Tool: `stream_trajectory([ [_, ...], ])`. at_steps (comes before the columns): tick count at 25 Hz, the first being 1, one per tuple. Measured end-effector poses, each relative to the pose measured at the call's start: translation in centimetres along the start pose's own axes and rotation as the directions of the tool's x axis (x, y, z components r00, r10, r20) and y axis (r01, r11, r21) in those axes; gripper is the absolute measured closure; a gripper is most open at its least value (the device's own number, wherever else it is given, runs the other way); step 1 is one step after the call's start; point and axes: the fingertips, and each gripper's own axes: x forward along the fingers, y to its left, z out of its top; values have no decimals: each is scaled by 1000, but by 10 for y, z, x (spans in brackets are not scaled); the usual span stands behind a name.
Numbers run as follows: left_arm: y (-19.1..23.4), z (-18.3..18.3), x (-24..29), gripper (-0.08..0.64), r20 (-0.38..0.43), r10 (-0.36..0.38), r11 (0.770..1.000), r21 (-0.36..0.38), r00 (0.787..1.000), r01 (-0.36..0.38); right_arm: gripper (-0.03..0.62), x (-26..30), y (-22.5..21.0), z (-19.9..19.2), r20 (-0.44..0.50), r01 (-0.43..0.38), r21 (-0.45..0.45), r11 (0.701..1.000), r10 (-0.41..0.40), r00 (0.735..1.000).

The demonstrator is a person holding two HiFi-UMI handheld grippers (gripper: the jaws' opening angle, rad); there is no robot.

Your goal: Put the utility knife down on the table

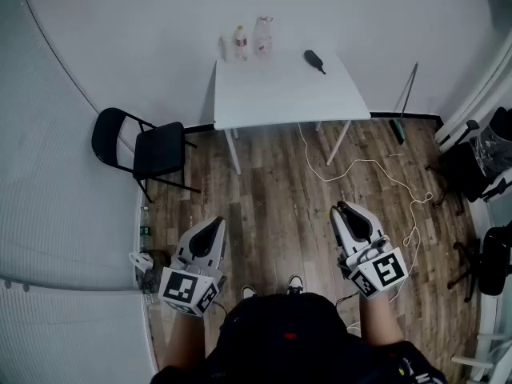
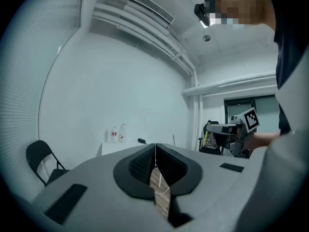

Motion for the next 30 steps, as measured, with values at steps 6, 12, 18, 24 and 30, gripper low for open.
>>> stream_trajectory([
  [6,-5,4,-5,537,12,-4,1000,9,1000,4,525,-4,4,1,-7,-3,-2,1000,3,1000],
  [12,-3,1,-9,537,14,-1,1000,7,1000,1,525,-2,8,0,-9,-9,-9,1000,9,1000],
  [18,-6,3,-2,537,3,-1,1000,2,1000,1,524,-2,-3,2,16,-2,46,999,1,1000],
  [24,-19,-3,9,537,-17,7,1000,-6,1000,-7,525,-5,-22,-6,7,-14,68,998,14,1000],
  [30,-39,-6,31,537,-40,49,999,-11,998,-49,525,-10,-55,-18,-3,-60,102,993,60,998],
])
